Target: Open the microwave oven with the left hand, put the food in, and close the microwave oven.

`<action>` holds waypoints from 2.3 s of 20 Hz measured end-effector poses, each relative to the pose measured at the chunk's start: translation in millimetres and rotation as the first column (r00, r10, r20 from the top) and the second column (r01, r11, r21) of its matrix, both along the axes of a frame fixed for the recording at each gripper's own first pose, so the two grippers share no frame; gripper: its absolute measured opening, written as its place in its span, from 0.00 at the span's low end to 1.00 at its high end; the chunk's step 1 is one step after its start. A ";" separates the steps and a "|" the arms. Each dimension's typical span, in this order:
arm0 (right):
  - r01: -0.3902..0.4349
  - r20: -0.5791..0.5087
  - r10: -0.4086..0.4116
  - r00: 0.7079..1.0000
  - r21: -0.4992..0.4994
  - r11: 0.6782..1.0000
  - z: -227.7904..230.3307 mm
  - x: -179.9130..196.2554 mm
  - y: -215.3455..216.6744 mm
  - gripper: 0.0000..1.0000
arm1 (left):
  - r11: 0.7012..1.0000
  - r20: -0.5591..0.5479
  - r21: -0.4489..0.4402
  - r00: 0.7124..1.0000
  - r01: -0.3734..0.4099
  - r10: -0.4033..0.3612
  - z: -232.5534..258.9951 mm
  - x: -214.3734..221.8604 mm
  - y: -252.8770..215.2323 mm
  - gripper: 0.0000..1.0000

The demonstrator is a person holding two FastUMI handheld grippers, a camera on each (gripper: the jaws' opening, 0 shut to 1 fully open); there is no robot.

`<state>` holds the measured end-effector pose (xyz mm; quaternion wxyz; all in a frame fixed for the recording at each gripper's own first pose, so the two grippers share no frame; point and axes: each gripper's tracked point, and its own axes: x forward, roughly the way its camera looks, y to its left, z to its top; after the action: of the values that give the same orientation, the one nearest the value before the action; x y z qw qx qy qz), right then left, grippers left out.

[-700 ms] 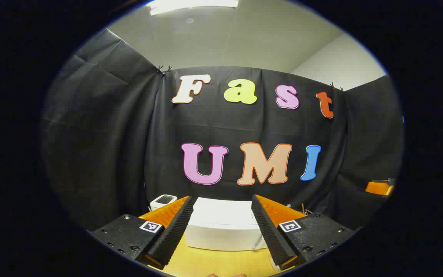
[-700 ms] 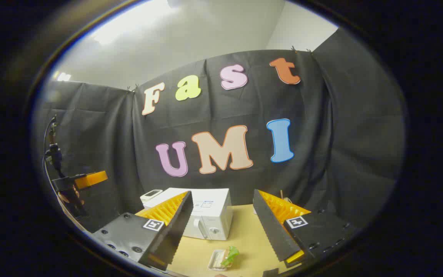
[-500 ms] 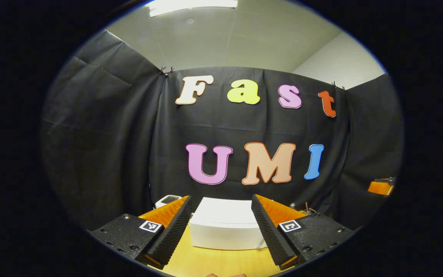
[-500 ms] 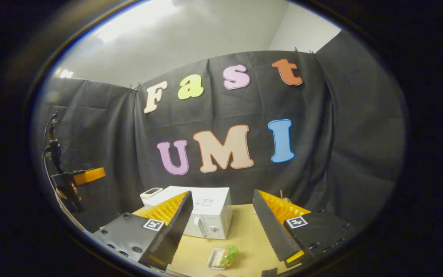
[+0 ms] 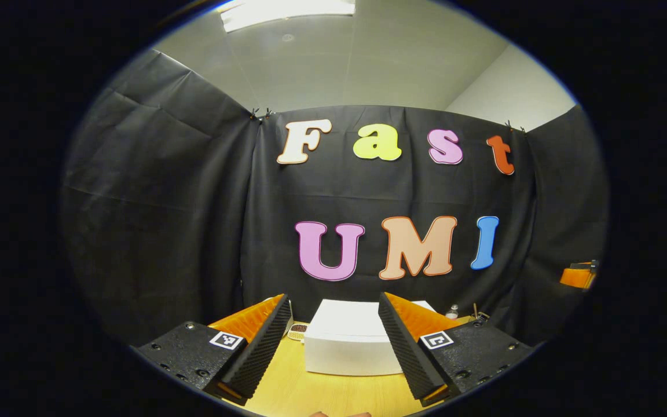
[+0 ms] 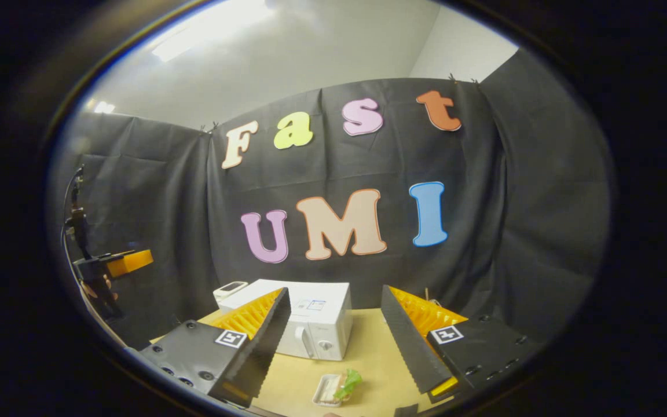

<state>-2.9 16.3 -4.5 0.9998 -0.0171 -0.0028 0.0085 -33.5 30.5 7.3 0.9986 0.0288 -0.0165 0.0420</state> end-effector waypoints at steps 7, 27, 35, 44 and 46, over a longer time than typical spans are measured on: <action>0.012 -0.003 -0.012 1.000 -0.012 1.000 -4.6 4.3 -1.5 0.92 | 0.999 0.004 0.007 0.999 0.041 -0.041 -4.7 -3.8 -9.7 0.95; 0.045 -0.031 -0.046 0.998 -0.006 0.999 -33.4 42.2 -25.7 0.98 | 0.975 -0.071 -0.065 0.973 0.214 -0.219 -131.9 33.4 -63.0 0.95; 0.028 -0.044 -0.027 0.999 0.017 0.999 -43.6 44.9 -24.4 0.92 | 0.982 -0.162 0.015 0.969 0.190 -0.185 -257.1 48.3 -85.6 0.90; 0.041 -0.053 -0.039 0.998 0.022 0.999 -54.1 47.6 -38.9 0.92 | 0.971 -0.205 0.043 0.953 0.237 -0.224 -346.6 95.6 -136.2 0.95; 0.050 -0.047 -0.049 0.998 0.027 0.998 -53.8 48.4 -44.0 0.98 | 0.961 -0.185 0.033 0.947 0.274 -0.264 -355.6 106.2 -152.2 0.95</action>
<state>45.5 -27.7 -58.3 0.9997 -0.0030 0.0207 -0.0158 72.6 -121.7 -348.3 0.9911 0.0591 0.0680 -0.0979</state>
